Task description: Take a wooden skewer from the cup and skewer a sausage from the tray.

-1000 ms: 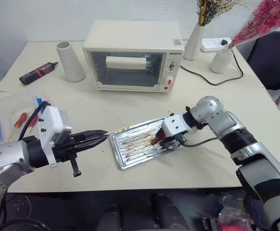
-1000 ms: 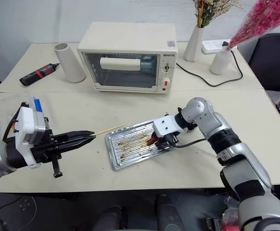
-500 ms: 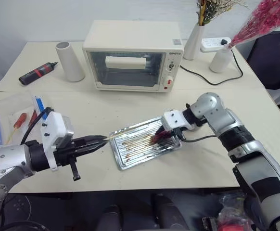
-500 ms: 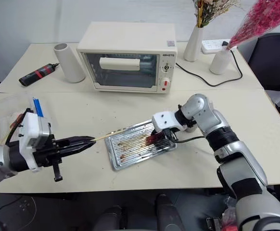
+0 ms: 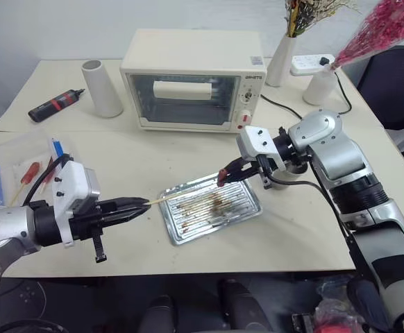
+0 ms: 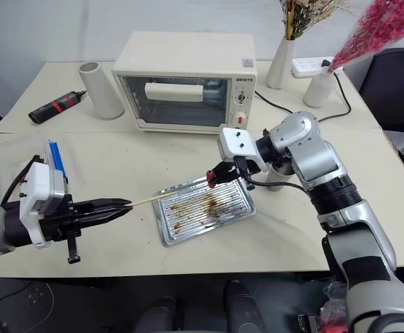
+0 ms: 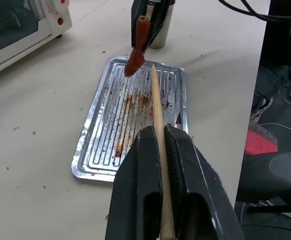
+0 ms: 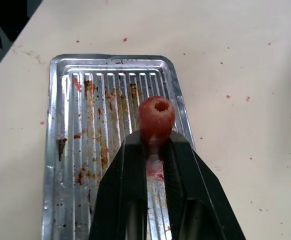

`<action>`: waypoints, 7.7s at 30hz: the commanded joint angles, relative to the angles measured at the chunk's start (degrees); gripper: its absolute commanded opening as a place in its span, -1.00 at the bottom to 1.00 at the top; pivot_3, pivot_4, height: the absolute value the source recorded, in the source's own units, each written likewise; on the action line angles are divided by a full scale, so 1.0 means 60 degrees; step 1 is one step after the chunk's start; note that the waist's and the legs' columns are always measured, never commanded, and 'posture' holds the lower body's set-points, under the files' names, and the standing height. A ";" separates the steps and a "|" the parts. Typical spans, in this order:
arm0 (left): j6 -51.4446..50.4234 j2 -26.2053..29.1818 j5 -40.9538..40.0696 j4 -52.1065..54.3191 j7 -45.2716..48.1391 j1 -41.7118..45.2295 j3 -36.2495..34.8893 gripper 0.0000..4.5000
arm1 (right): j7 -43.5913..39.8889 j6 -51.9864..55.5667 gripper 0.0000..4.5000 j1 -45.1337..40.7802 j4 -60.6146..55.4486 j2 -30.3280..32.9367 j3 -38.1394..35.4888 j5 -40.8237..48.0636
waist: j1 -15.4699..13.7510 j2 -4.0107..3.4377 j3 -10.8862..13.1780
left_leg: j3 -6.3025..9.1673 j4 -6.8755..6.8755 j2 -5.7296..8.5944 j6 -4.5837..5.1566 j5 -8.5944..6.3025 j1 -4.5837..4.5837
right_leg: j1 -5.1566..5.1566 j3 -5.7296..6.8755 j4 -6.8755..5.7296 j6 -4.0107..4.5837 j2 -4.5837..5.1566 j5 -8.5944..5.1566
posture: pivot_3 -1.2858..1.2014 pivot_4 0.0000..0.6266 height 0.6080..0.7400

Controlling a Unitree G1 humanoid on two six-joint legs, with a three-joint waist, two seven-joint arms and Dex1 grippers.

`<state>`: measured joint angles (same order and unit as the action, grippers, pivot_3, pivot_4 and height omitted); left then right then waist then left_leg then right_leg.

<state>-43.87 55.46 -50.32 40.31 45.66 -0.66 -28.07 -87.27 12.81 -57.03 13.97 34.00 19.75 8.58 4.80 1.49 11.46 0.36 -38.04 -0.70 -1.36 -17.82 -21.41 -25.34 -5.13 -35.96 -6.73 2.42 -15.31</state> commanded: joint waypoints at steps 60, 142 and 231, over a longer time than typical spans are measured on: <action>-0.0749 -0.0336 0.0069 0.0982 -0.1640 0.0003 -0.0611 -1.00 | -0.0828 -0.5194 0.35 -0.1806 0.5039 -0.1718 0.1287 -0.2043 | 0.0042 0.0005 0.0001 | -0.0001 -0.0002 -0.0013 -0.0007 0.0001 0.0015 | -0.0002 -0.0001 -0.0028 0.0009 0.0002 -0.0005 | 0.03 -0.52 1.00; 0.0536 0.0635 0.1435 -0.0873 0.0423 0.2485 0.1995 -1.00 | -0.0169 0.1376 -0.95 -0.1171 -0.0565 -0.0262 0.0727 0.0373 | 0.0006 0.0000 0.0004 | 0.0011 0.0004 0.0000 -0.0036 0.0001 -0.0006 | -0.0013 0.0010 -0.0014 0.0011 -0.0012 -0.0006 | 0.03 -0.52 1.00; 0.0608 0.0560 0.1855 -0.1257 0.0700 0.3010 0.2274 -1.00 | -0.0104 0.1829 -0.95 -0.1523 -0.0700 -0.0706 0.0307 0.0649 | 0.0007 0.0000 0.0004 | 0.0012 0.0004 -0.0002 -0.0036 0.0001 -0.0006 | -0.0013 0.0011 -0.0016 0.0011 -0.0013 -0.0006 | 0.03 -0.52 1.00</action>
<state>-40.72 58.89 -39.71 32.81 50.35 16.43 -14.29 -87.48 23.40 -64.24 12.08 30.19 24.06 10.74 4.84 1.49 11.48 0.44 -38.02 -0.70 -1.58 -17.81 -21.45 -25.42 -5.06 -36.06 -6.66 2.34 -15.35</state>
